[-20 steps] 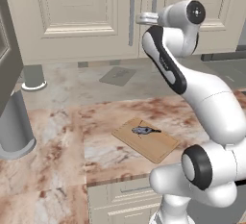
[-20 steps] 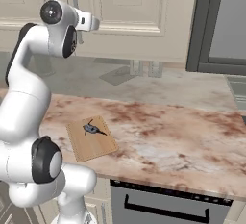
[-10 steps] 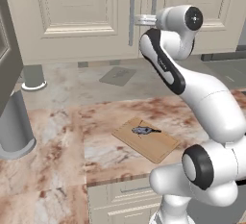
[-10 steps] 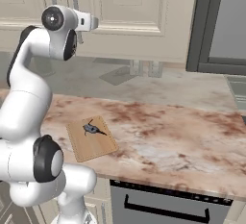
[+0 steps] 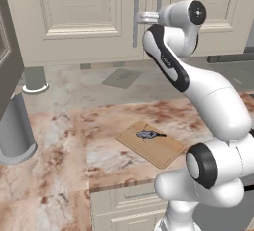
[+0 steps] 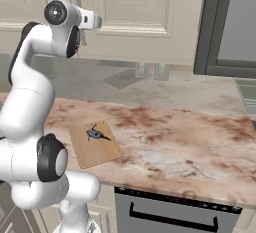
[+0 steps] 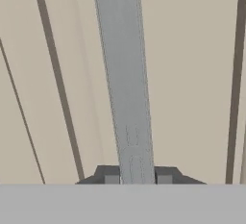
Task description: Open the cabinet, retrieve the rolling pin, and place it next to the meat on the cutting board to prepare for tenderizing.
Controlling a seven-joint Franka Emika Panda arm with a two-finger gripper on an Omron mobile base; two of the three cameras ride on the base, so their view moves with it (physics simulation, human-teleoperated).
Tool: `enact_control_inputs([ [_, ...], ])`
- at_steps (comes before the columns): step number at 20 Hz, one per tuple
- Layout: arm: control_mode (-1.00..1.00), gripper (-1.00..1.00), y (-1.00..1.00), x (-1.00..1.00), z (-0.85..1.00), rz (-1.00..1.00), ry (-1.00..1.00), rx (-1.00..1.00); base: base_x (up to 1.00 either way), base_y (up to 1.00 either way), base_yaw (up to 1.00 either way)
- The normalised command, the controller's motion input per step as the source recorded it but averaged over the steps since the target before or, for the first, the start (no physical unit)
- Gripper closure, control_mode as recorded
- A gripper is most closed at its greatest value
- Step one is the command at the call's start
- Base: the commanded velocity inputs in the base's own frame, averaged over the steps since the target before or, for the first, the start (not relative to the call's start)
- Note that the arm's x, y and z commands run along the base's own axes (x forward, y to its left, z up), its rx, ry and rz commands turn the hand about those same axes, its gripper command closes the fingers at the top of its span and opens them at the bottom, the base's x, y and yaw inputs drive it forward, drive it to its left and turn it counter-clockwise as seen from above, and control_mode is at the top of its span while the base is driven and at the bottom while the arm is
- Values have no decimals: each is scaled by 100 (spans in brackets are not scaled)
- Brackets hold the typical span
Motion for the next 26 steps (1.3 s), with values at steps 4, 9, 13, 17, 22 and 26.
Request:
enact_control_inputs([
  [4,-100,100,31,53,0,1,6,0,0,0,0],
  [9,-100,100,11,10,0,2,1,0,0,0,0],
  [13,-100,100,0,0,0,1,0,0,0,0,0],
  [17,-100,100,0,2,0,2,0,0,0,0,0],
  [22,-100,100,0,3,0,2,0,0,0,0,0],
  [26,-100,100,0,0,0,3,0,0,0,0,0],
])
